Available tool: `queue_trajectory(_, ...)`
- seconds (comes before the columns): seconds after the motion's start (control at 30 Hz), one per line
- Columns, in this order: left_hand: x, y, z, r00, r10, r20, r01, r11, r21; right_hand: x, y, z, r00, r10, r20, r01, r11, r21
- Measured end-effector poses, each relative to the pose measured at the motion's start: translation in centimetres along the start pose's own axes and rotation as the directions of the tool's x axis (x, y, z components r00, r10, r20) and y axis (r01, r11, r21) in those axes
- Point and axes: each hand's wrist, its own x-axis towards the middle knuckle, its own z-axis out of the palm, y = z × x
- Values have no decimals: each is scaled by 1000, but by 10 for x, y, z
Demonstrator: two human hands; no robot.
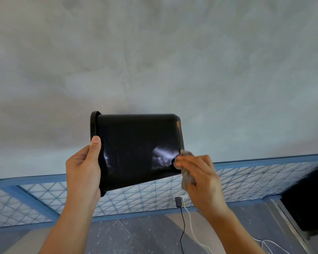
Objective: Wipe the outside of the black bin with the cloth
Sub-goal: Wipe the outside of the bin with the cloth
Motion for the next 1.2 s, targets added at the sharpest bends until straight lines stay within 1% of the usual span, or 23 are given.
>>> queue_trajectory(0.07, 1, 1, -2, 1000, -7, -2, 7, 1000, -7, -6, 1, 3, 999, -7, 32, 7, 1000, 3)
queue_trajectory(0.1, 2, 0, -3, 1000, -5, 3, 5, 1000, -7, -1, 1, 3, 1000, -6, 25, 6, 1000, 5)
queue_trajectory(0.23, 1, 2, 1, 1000, 22, 20, -22, 1000, -1, 49, -2, -4, 994, -35, -101, 31, 999, -34)
queue_trajectory(0.3, -1, 3, 3, 999, 20, 30, -20, 1000, -2, 69, -1, -6, 991, -32, -131, 24, 998, -59)
queue_trajectory(0.37, -1, 6, 4, 999, 22, 24, -22, 1000, -14, 70, -2, -7, 994, -41, -104, 32, 996, -80)
queue_trajectory(0.47, 0, 11, 5, 1000, 26, 10, -26, 999, -32, 43, -6, -5, 994, -89, -61, 83, 992, -100)
queue_trajectory(0.57, -1, 10, 9, 1000, 8, 5, -8, 999, -53, 19, -17, 12, 998, -42, -53, 38, 998, -59)
queue_trajectory(0.63, -5, 5, 17, 1000, -10, 3, 10, 999, -46, 10, -35, 34, 999, -33, -28, 34, 999, 6)
queue_trajectory(0.7, -11, -2, 27, 1000, 0, 4, 1, 1000, -30, 6, -60, 55, 997, -80, 12, 78, 992, 95)
queue_trajectory(0.8, -15, -9, 33, 1000, 11, 16, -11, 1000, -18, 2, -87, 69, 985, -153, 85, 136, 974, 181)
queue_trajectory(0.87, -15, -11, 31, 1000, -14, 15, 14, 999, -28, 4, -82, 62, 989, -135, 63, 119, 970, 211)
queue_trajectory(0.93, -14, -9, 26, 999, -32, 5, 32, 999, -43, 11, -63, 43, 999, -19, -26, 24, 973, 227)
queue_trajectory(1.0, -14, -7, 21, 999, -39, 17, 40, 998, -55, 18, -34, 22, 983, 134, -125, -108, 975, 195)
queue_trajectory(1.03, -14, -5, 18, 999, -42, 25, 44, 997, -58, 23, -21, 15, 969, 182, -166, -159, 977, 144)
queue_trajectory(1.07, -14, -5, 18, 999, -45, 28, 46, 998, -43, 27, -14, 11, 962, 194, -191, -180, 980, 88)
queue_trajectory(1.13, -16, -6, 22, 999, -33, 33, 33, 999, -10, 31, -19, 20, 976, 147, -158, -145, 989, 24)
queue_trajectory(1.2, -19, -11, 30, 999, 18, 27, -19, 1000, 22, 24, -44, 45, 999, 25, -47, -25, 1000, -7)
